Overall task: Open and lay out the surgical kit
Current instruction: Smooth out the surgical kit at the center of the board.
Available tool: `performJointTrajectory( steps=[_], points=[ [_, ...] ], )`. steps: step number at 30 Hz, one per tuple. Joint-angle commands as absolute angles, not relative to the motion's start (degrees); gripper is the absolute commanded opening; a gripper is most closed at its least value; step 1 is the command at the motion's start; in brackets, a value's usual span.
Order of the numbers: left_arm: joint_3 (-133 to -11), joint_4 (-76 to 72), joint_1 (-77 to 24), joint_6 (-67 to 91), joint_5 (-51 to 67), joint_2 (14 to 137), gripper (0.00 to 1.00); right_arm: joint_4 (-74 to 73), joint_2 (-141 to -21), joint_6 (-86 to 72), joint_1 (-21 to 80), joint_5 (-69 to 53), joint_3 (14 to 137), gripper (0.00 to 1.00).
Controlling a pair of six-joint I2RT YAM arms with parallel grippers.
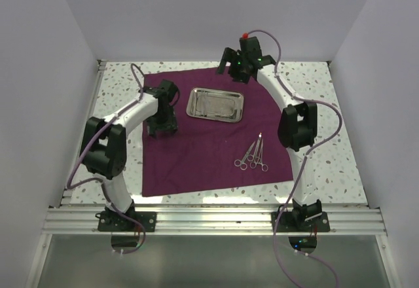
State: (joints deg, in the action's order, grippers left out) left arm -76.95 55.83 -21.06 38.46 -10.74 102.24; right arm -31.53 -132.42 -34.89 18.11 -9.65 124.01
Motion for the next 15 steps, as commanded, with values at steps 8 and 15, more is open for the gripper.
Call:
performJointTrajectory(
  steps=[8, 15],
  points=[
    [-83.76, 45.71, -11.7, 29.98, -12.22, 113.72, 0.59, -41.48, -139.39, -33.66, 24.08, -5.89, 136.05, 0.68],
    [-88.59, 44.03, -9.49, 28.04, -11.51, 121.8, 0.57, -41.75, -131.78, -32.61, 24.61, -4.04, 125.44, 0.67]
  ],
)
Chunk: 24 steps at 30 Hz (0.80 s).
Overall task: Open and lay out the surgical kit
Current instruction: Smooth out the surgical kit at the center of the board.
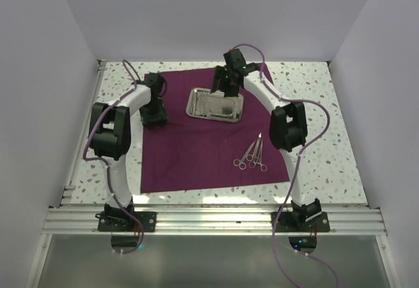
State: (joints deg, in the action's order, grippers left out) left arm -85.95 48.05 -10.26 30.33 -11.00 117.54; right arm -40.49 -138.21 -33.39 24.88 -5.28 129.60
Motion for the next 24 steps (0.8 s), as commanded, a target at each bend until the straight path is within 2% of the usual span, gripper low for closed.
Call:
performJointTrajectory(
  steps=[1, 7, 16, 18, 24],
  points=[
    [-89.38, 44.03, -9.32, 27.95, -11.43, 122.6, 0.57, -41.23, -130.1, -32.43, 24.61, -3.87, 120.9, 0.66],
    [-96.5, 46.22, -8.09, 28.04, -11.25, 126.56, 0.57, -40.08, -118.94, -30.15, 24.7, -1.67, 105.75, 0.68],
    [-105.64, 55.8, -11.07, 30.23, -12.13, 119.1, 0.59, -40.34, -106.8, -28.13, 24.7, -0.97, 94.67, 0.79],
    [-103.29, 56.86, -11.95, 31.2, -12.48, 116.9, 0.59, -40.78, -104.25, -27.34, 24.52, -0.18, 92.65, 0.81],
    [-80.71, 52.22, -15.9, 34.71, -10.73, 105.57, 0.59, -40.61, -96.88, -25.75, 22.25, 1.85, 84.14, 0.83]
  ],
)
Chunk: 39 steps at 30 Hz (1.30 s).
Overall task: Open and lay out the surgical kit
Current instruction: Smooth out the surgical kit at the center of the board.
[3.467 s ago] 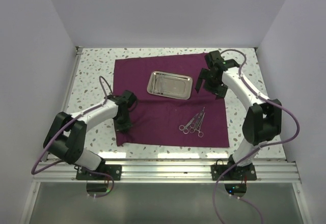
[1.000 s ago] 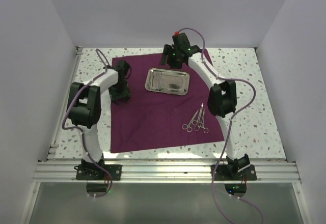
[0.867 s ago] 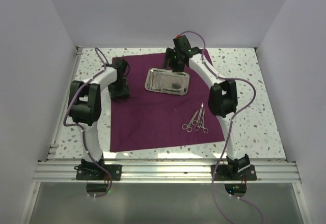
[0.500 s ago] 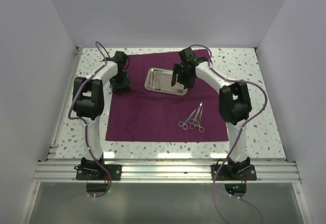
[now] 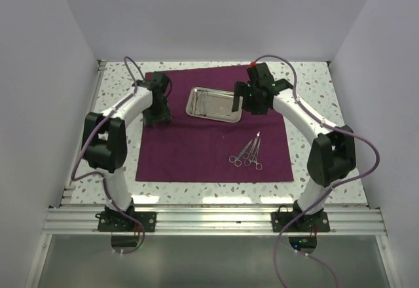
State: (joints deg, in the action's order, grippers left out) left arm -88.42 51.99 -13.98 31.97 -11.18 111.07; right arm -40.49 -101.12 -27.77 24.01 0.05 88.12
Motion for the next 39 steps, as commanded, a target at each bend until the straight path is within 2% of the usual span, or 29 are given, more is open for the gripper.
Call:
performJointTrajectory(
  steps=[1, 3, 5, 9, 12, 20, 25, 34, 39],
  points=[
    [-75.99, 50.29, -18.0, 35.5, -10.46, 103.99, 0.59, -39.74, -95.81, -25.49, 21.8, 2.02, 82.55, 0.83],
    [-72.7, 49.22, -20.12, 36.47, -9.49, 100.73, 0.59, -38.59, -93.09, -25.49, 20.14, 1.94, 76.94, 0.82],
    [-69.28, 48.08, -23.01, 37.96, -8.71, 99.15, 0.59, -37.1, -92.46, -27.06, 17.85, 0.19, 73.32, 0.74],
    [-63.03, 42.2, -25.05, 39.02, -5.28, 98.35, 0.58, -34.37, -93.43, -29.0, 12.58, -5.36, 66.11, 0.67],
    [-60.56, 41.13, -25.14, 39.46, -4.66, 100.19, 0.56, -34.19, -95.09, -28.48, 12.22, -4.05, 65.48, 0.66],
    [-53.36, 42.45, -25.14, 38.67, -2.82, 100.72, 0.56, -34.72, -99.93, -31.99, 9.93, -4.83, 60.39, 0.53],
    [-47.74, 44.21, -25.58, 39.2, -1.85, 99.23, 0.51, -36.47, -100.46, -34.71, 9.23, -5.8, 57.13, 0.45],
    [-42.19, 47.63, -25.66, 39.9, -1.41, 90.54, 0.49, -43.15, -97.83, -35.95, 8.61, -3.52, 53.44, 0.41],
    [-43.94, 49.57, -25.66, 39.82, -2.81, 91.23, 0.49, -45.35, -94.93, -35.77, 8.61, -4.04, 50.45, 0.4]
  ],
)
